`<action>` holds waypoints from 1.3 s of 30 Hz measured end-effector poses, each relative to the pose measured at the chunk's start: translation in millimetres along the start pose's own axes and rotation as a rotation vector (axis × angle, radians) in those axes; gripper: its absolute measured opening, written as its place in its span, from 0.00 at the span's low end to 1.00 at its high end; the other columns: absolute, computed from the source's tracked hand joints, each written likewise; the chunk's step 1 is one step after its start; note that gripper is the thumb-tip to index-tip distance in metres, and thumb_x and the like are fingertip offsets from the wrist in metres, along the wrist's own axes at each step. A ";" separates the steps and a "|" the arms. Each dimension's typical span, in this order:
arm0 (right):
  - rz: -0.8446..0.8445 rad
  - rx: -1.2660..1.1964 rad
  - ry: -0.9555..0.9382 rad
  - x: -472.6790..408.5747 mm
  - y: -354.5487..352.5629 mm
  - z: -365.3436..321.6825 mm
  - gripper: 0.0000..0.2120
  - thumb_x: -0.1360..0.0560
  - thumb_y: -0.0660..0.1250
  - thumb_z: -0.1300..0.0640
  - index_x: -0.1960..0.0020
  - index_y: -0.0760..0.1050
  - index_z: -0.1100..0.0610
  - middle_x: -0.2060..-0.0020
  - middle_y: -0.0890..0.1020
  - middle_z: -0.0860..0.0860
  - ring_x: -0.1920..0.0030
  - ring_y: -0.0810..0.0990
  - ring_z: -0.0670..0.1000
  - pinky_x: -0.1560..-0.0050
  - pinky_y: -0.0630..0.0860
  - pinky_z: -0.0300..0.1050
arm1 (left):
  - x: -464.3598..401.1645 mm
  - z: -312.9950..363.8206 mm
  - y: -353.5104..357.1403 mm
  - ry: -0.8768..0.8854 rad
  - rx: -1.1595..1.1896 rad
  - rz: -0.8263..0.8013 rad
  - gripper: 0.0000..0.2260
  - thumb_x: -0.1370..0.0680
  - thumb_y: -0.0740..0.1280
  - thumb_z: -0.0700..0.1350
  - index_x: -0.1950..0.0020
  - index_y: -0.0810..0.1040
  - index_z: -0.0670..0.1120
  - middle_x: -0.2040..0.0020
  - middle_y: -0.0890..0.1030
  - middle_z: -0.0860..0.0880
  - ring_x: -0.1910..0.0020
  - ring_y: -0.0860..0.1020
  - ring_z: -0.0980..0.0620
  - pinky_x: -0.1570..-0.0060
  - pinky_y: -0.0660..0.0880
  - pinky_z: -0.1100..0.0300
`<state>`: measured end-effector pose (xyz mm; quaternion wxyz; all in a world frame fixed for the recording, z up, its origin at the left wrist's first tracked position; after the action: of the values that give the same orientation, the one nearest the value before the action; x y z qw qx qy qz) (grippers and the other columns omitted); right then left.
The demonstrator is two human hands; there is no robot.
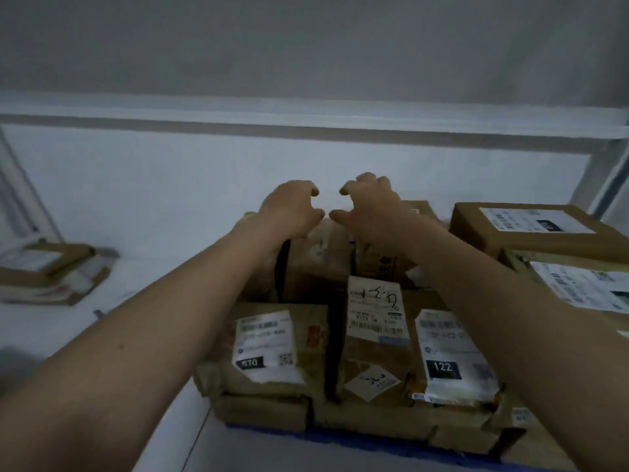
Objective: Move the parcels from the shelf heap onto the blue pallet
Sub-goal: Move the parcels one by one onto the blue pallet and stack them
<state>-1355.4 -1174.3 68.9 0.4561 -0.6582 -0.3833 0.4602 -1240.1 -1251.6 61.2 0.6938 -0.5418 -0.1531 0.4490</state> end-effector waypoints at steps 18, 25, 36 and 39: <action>-0.300 -0.081 -0.381 49.4 70.7 -296.4 0.26 0.23 0.62 0.44 0.29 0.67 0.55 0.31 0.67 0.56 0.31 0.63 0.59 0.37 0.65 0.52 | 210.0 -242.0 -101.8 -0.497 -0.269 -0.193 0.27 0.22 0.66 0.54 0.26 0.66 0.46 0.27 0.68 0.48 0.31 0.68 0.48 0.36 0.69 0.56; -0.437 -0.131 -0.406 79.1 134.7 -414.2 0.29 0.23 0.62 0.43 0.27 0.63 0.54 0.29 0.64 0.56 0.29 0.60 0.59 0.33 0.62 0.53 | 294.7 -357.8 -138.1 -0.609 -0.232 -0.231 0.28 0.24 0.68 0.54 0.27 0.66 0.47 0.27 0.66 0.48 0.30 0.67 0.48 0.35 0.67 0.56; -0.613 -0.098 -0.380 90.7 242.7 -493.9 0.28 0.24 0.64 0.45 0.29 0.64 0.55 0.32 0.69 0.55 0.32 0.66 0.59 0.32 0.63 0.54 | 350.5 -471.1 -121.9 -0.669 -0.046 -0.271 0.34 0.28 0.75 0.48 0.27 0.63 0.47 0.32 0.72 0.46 0.34 0.72 0.46 0.39 0.72 0.55; -0.613 -0.105 -0.359 83.6 270.5 -503.5 0.29 0.26 0.65 0.43 0.30 0.64 0.55 0.36 0.71 0.53 0.36 0.70 0.57 0.34 0.68 0.55 | 345.5 -496.2 -106.4 -0.706 -0.009 -0.257 0.38 0.31 0.77 0.49 0.27 0.61 0.45 0.33 0.72 0.44 0.36 0.72 0.45 0.40 0.73 0.54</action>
<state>-827.7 -1300.2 -129.6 0.4638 -0.4439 -0.6602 0.3898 -654.6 -1284.9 -120.5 0.6467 -0.3328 -0.4517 0.5167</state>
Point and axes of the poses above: each hand's wrist, its own x-axis away from the middle knuckle, its own y-axis out of the palm, z = x × y, the point moved 1 cm from there along -x, towards the middle knuckle
